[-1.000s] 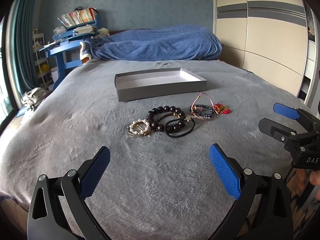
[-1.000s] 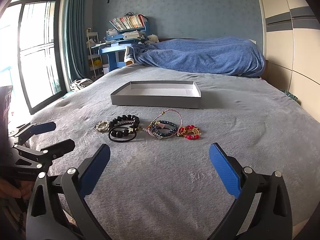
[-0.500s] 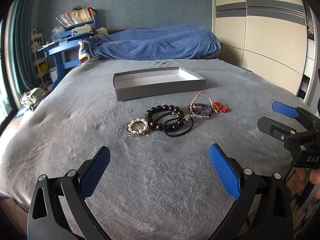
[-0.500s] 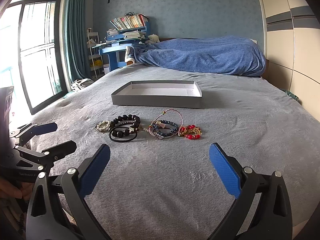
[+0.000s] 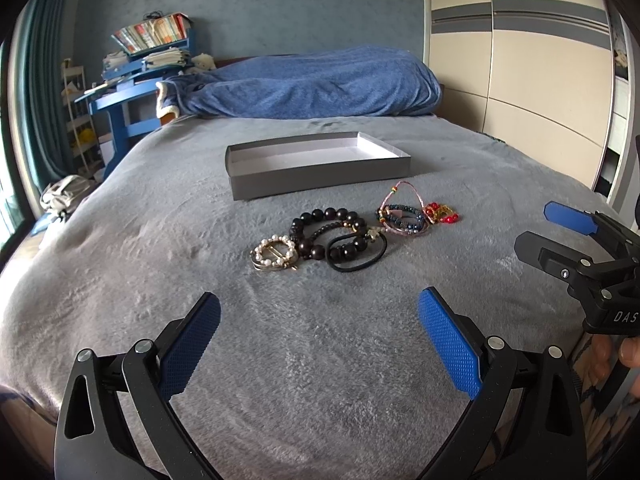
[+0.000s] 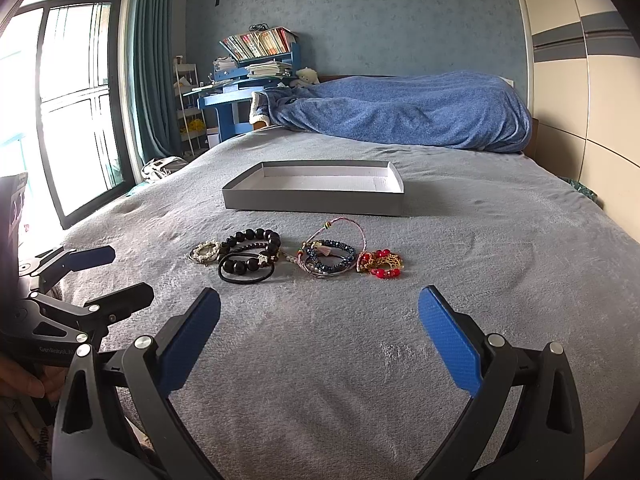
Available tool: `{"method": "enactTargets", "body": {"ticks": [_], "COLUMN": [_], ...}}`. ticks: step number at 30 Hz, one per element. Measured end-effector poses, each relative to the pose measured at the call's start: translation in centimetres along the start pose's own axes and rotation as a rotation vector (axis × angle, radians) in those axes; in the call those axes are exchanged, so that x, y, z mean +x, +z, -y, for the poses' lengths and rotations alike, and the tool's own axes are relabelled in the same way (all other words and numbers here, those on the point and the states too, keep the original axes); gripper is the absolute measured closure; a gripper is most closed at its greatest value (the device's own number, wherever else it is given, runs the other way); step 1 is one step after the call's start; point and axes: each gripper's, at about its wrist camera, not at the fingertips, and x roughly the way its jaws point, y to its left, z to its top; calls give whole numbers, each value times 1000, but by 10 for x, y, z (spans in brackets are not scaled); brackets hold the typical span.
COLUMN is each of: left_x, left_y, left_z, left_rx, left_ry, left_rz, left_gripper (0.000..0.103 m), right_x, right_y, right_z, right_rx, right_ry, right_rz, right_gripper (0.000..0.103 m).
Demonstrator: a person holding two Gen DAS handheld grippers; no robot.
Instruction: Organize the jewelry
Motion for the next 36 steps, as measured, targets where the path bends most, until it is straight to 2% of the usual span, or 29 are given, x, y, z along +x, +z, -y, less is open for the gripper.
{"method": "enactTargets", "body": {"ticks": [25, 36], "left_x": [2, 4], "left_y": [-1, -1], "left_z": [2, 0], "left_rx": [5, -2], "left_ry": [-2, -8], "left_rz": [-6, -39], "left_gripper": [5, 5], "right_x": [1, 1], "right_y": [1, 1], "right_z": [0, 0], "right_rx": [0, 1], "right_ry": [-2, -2], "right_rz": [1, 0], "right_gripper": [5, 5]}}
